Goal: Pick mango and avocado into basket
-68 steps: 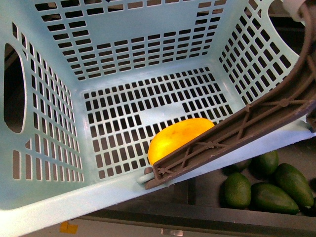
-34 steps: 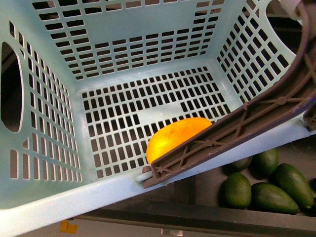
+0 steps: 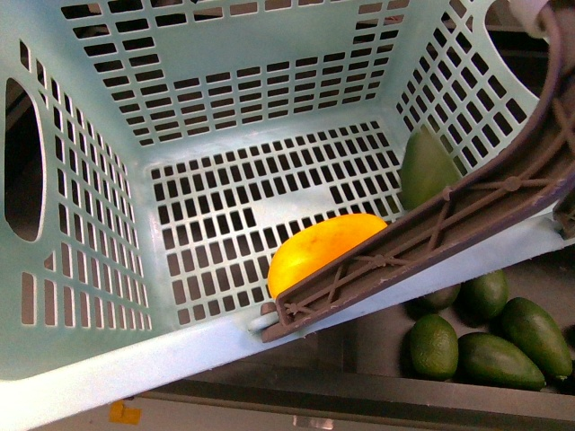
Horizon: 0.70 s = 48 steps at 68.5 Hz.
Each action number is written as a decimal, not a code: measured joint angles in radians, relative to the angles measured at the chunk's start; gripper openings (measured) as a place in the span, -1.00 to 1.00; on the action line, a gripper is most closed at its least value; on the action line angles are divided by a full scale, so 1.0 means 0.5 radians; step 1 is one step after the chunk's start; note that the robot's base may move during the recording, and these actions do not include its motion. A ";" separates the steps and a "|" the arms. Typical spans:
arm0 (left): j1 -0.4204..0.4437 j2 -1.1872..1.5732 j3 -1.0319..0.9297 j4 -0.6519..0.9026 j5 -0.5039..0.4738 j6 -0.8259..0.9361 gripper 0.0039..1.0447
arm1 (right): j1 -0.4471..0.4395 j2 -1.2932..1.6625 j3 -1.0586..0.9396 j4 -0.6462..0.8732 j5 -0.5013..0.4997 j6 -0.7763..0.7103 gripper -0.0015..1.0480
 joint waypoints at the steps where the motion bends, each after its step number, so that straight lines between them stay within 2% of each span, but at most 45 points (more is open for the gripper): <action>1: 0.000 0.000 0.000 0.000 -0.002 0.002 -0.76 | 0.000 -0.011 -0.001 -0.008 0.009 0.005 0.86; 6: 0.000 0.002 0.000 -0.001 -0.002 -0.004 -0.76 | -0.019 -0.122 -0.018 -0.081 0.100 0.040 0.83; 12: 0.000 0.002 0.000 -0.001 -0.011 -0.001 -0.76 | -0.083 -0.338 -0.061 -0.259 0.308 0.094 0.83; 15: 0.000 0.002 0.000 -0.001 -0.014 0.002 -0.76 | -0.123 -0.471 -0.158 -0.163 0.488 0.079 0.71; 18: 0.000 0.002 0.000 0.000 -0.014 -0.001 -0.76 | -0.164 -0.583 -0.269 -0.039 0.518 0.068 0.58; 24: 0.000 0.002 0.000 -0.001 -0.013 -0.001 -0.76 | -0.224 -0.781 -0.486 0.071 0.521 0.048 0.29; 44: -0.002 0.002 0.000 -0.001 0.001 -0.005 -0.76 | -0.316 -1.045 -0.845 0.108 0.420 0.035 -0.62; 48: -0.003 0.002 0.000 0.000 -0.005 0.002 -0.76 | -0.388 -1.112 -0.894 0.107 0.312 0.034 -0.82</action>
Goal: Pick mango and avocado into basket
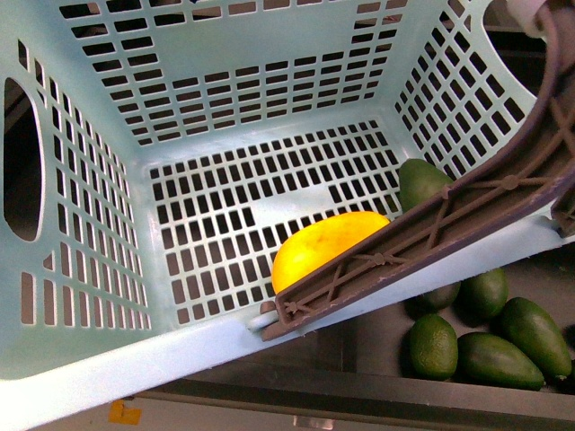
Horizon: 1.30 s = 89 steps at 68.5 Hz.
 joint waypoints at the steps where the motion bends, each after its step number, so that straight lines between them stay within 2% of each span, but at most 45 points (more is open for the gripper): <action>1: 0.000 0.000 0.000 0.000 0.000 0.000 -0.76 | -0.014 -0.010 -0.009 -0.001 -0.018 0.000 -0.85; 4: 0.000 0.000 0.000 0.000 0.000 -0.001 -0.76 | -0.053 -0.050 -0.038 -0.008 -0.037 -0.003 -0.96; 49: 0.002 0.000 0.000 0.000 0.001 -0.002 -0.76 | -0.089 -0.690 -0.325 -0.372 -0.046 -0.005 -0.96; 57: 0.001 0.000 0.000 0.000 0.002 -0.002 -0.76 | -0.089 -0.743 -0.365 -0.342 -0.044 -0.005 -0.96; 58: 0.001 0.000 0.000 0.000 0.005 -0.002 -0.76 | -0.089 -0.862 -0.365 -0.439 -0.050 -0.005 -0.96; 66: 0.001 0.000 0.000 0.000 0.006 -0.002 -0.76 | -0.089 -1.028 -0.365 -0.643 -0.047 -0.005 -0.96; 89: 0.001 0.000 0.000 0.000 0.002 -0.002 -0.76 | -0.089 -1.234 -0.365 -0.819 -0.050 -0.005 -0.96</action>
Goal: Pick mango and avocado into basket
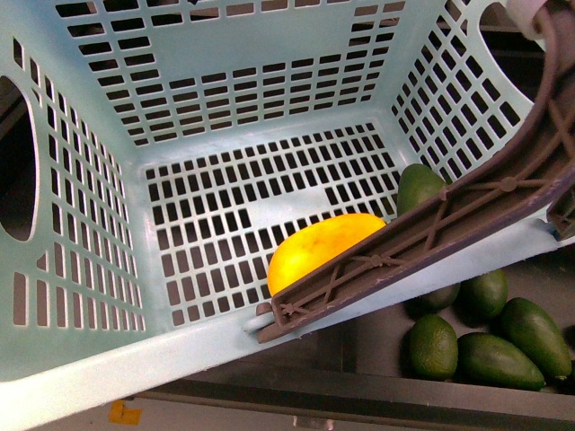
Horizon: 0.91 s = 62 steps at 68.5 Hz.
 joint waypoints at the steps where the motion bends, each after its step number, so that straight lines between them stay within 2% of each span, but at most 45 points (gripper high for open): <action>1: 0.000 0.000 0.000 0.000 -0.001 0.001 -0.76 | 0.000 -0.007 0.000 -0.009 0.000 0.000 -0.96; 3: 0.000 0.000 0.000 0.000 -0.001 0.000 -0.76 | 0.000 -0.042 0.000 -0.044 0.001 0.000 -0.96; 8: 0.001 0.000 0.000 0.000 0.005 -0.002 -0.76 | 0.000 -0.314 0.000 -0.356 0.000 0.000 -0.96; 34: 0.001 0.002 0.000 0.000 0.000 0.000 -0.76 | 0.000 -0.363 0.000 -0.375 0.001 0.000 -0.96; 54: 0.001 0.002 0.000 0.000 0.001 -0.001 -0.76 | 0.000 -0.363 0.000 -0.375 0.001 -0.001 -0.05; 62: 0.001 0.002 0.000 0.000 0.000 -0.001 -0.76 | 0.000 -0.363 0.000 -0.375 0.001 -0.001 0.41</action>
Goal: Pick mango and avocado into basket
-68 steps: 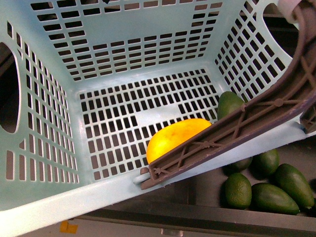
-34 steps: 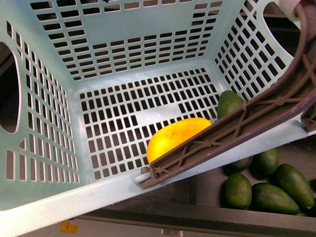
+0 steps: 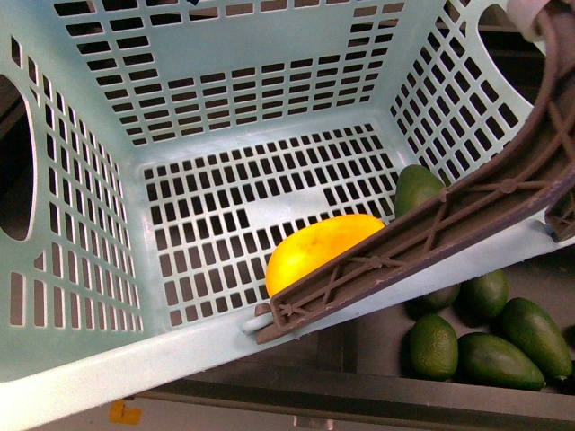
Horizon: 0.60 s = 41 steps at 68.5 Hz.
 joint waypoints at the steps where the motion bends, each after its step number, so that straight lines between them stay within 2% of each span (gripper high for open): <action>1: 0.000 0.000 0.000 0.000 0.000 0.000 -0.76 | 0.000 0.000 0.000 0.000 0.000 0.000 0.51; 8: 0.000 0.000 0.000 0.000 0.002 -0.001 -0.76 | 0.000 0.000 0.000 0.000 0.000 0.001 0.85; 11: -0.003 0.000 -0.002 0.011 -0.037 -0.008 -0.76 | 0.000 0.000 0.000 0.000 0.000 0.001 0.85; 16: -0.046 0.005 -0.096 0.347 -0.408 -0.214 -0.76 | 0.000 0.000 0.000 0.000 0.001 0.001 0.83; 17: -0.057 0.024 -0.108 0.435 -0.577 -0.310 -0.76 | 0.000 0.000 0.000 0.000 0.000 0.000 0.83; 18: -0.062 0.032 -0.109 0.475 -0.610 -0.327 -0.76 | 0.000 0.000 0.000 0.000 -0.001 0.000 0.83; 19: -0.065 0.056 -0.109 0.541 -0.768 -0.396 -0.76 | 0.000 0.000 0.000 0.000 -0.002 0.000 0.83; 24: -0.005 0.119 -0.072 0.636 -1.028 -0.480 -0.76 | 0.000 -0.003 0.000 -0.001 0.005 0.001 0.83; 32: 0.140 0.244 0.043 0.654 -1.043 -0.523 -0.76 | 0.000 -0.003 0.000 -0.001 0.005 0.001 0.83; 41: 0.313 0.487 0.211 0.632 -0.933 -0.659 -0.76 | 0.000 -0.003 0.000 -0.001 0.000 0.000 0.83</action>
